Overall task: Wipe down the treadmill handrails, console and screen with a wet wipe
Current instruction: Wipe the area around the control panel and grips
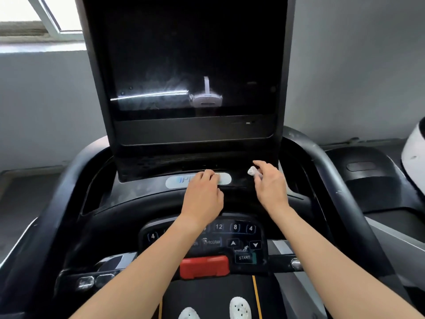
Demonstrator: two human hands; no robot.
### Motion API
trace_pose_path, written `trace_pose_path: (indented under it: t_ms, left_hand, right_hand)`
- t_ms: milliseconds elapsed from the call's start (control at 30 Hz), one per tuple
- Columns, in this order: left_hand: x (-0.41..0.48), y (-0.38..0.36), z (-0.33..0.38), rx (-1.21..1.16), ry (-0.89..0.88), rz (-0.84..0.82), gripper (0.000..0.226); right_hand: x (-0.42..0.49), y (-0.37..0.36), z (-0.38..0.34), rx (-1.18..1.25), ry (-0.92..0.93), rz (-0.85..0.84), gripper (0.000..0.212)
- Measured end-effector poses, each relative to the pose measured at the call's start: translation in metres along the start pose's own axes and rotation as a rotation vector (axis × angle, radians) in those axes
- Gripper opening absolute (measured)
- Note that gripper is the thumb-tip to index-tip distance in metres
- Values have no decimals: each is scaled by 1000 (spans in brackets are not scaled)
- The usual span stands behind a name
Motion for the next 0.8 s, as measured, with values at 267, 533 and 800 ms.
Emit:
trace_pose_path:
  t_ms: [267, 533, 800]
  left_hand:
    - [2, -3, 11, 48, 16, 23, 26]
    - [0, -7, 7, 36, 34, 22, 28]
    - [3, -10, 17, 112, 54, -6, 27]
  right_hand:
    - [-14, -15, -38, 135, 318, -198, 13]
    - [-6, -1, 14, 47, -41, -15, 10]
    - [-13, -14, -23, 142, 264, -203, 17]
Point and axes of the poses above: each hand's wrist, its own x-axis towards the middle knuckle, its own y-axis out of the back of the hand, z = x × y, the point moved 5 cm from there along x, towards the middle knuckle, and after that the axes turned 4 degrees about y, right-handed, at the moved point
